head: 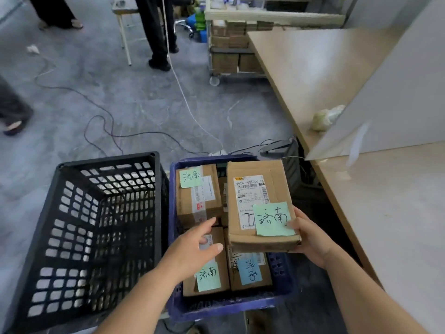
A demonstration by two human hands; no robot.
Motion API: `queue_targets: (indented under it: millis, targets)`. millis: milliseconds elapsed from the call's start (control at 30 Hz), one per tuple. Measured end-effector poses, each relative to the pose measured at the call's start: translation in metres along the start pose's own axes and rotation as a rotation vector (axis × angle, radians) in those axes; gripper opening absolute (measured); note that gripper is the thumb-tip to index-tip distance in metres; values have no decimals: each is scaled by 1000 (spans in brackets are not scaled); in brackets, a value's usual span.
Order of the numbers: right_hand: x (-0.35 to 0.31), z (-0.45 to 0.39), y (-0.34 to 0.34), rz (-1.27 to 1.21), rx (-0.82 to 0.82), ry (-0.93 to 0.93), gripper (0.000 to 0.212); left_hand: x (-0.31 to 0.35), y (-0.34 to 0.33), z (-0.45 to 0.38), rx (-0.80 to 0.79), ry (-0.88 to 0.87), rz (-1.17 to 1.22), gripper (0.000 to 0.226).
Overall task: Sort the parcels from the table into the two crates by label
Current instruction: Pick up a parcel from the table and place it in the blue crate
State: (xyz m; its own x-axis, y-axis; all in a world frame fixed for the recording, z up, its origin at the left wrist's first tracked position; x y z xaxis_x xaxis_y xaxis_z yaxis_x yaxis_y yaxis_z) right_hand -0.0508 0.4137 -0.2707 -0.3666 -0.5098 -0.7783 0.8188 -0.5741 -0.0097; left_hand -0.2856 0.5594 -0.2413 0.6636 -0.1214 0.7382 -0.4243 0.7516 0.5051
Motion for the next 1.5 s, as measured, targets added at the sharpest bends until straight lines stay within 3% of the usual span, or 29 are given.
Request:
queue_targets:
  millis: [133, 300, 400, 467, 567, 733, 867, 1133, 1300, 1500]
  targets:
    - [1, -50, 3, 19, -34, -32, 74, -2, -17, -39, -16, 53, -16, 73]
    - [3, -106, 6, 31, -61, -55, 78, -2, -42, -96, -25, 96, -67, 83]
    - [0, -130, 5, 37, -68, -56, 83, -6, -52, -122, 39, 122, -21, 84]
    - [-4, -141, 1, 86, -64, -43, 74, -12, -53, -132, 97, 141, 9, 85]
    - [-6, -151, -4, 212, -23, -30, 52, -23, -56, -141, 134, 161, 1, 84]
    - [-5, -161, -6, 466, 125, 33, 46, -33, -68, -155, 77, 153, -65, 81]
    - [-4, -175, -15, 759, 249, 95, 53, -30, -71, -173, 87, 101, -191, 73]
    - [4, -196, -44, 1408, 238, 147, 66, -32, -72, -196, 208, -86, -668, 52]
    - [-4, -197, -48, 1560, 286, 198, 59, -34, -73, -203, 218, -76, -682, 52]
    - [-14, -170, -36, 1489, 321, 256, 42, -29, -59, -178, 168, -49, -639, 50]
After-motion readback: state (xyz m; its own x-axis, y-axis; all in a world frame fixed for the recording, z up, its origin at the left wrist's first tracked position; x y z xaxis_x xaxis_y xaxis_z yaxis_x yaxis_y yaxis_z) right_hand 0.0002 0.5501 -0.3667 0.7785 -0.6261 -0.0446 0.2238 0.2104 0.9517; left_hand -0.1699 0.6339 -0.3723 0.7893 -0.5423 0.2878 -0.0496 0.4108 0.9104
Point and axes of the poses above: each hand's wrist, its own z-axis away from the middle knuckle, its own y-axis out of the back of the hand, x = y × z, the point moved 6 cm from there along -z, towards the middle knuckle, and after that the axes turned 7 degrees about x, right-handed, at the moved point
